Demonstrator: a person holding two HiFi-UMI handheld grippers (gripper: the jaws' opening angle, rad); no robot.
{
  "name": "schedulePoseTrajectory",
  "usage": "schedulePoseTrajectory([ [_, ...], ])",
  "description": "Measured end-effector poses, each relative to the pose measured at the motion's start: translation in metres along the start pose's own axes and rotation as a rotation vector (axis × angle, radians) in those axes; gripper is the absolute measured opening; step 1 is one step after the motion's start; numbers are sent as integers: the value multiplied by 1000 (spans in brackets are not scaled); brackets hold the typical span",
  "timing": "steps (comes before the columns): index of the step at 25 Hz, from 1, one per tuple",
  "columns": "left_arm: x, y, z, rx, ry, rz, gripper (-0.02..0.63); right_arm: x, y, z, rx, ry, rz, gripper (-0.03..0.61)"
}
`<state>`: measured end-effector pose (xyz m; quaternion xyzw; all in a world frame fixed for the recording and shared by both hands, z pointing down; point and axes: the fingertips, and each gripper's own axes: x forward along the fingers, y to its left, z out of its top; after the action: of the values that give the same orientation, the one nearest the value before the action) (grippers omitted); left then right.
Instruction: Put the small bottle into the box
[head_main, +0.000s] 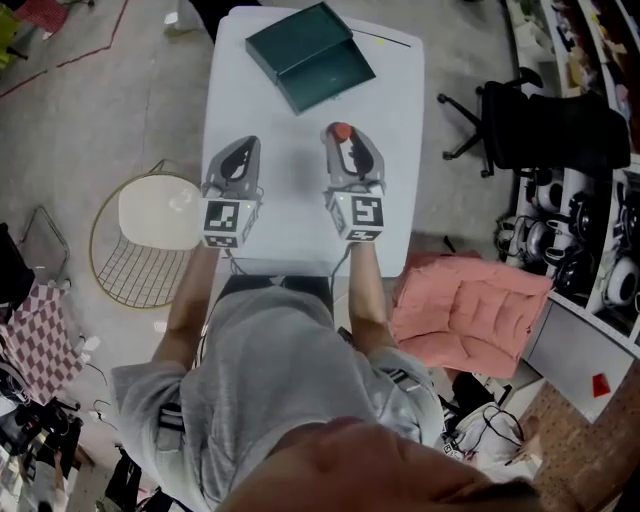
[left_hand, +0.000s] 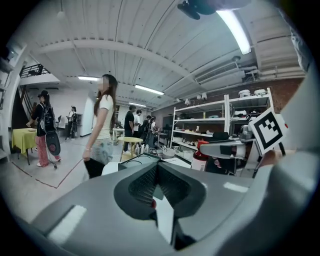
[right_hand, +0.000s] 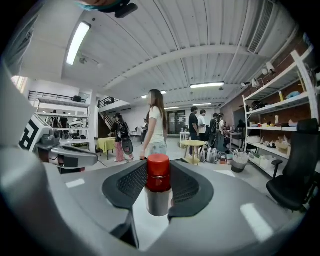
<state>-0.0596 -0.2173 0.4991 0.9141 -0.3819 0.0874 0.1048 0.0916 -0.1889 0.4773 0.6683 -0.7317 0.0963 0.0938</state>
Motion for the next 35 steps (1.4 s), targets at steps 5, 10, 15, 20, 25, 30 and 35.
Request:
schedulePoseTrajectory([
  [5, 17, 4, -7, -20, 13, 39, 11, 29, -10, -8, 9, 14, 47, 140],
  [10, 38, 9, -16, -30, 19, 73, 11, 59, -19, -12, 0, 24, 97, 140],
  [15, 57, 13, -24, -41, 32, 112, 11, 86, -29, -18, -10, 31, 145, 140],
  [20, 71, 22, -33, -61, 46, 148, 11, 116, -33, -32, -14, 55, 186, 140],
  [25, 74, 30, -40, -61, 60, 182, 11, 137, -28, -36, -11, 57, 223, 140],
  [30, 78, 34, -49, -80, 79, 198, 11, 159, -23, -45, -14, 68, 257, 140],
  [35, 78, 41, -59, -99, 95, 220, 11, 175, -13, -54, -28, 90, 290, 140],
])
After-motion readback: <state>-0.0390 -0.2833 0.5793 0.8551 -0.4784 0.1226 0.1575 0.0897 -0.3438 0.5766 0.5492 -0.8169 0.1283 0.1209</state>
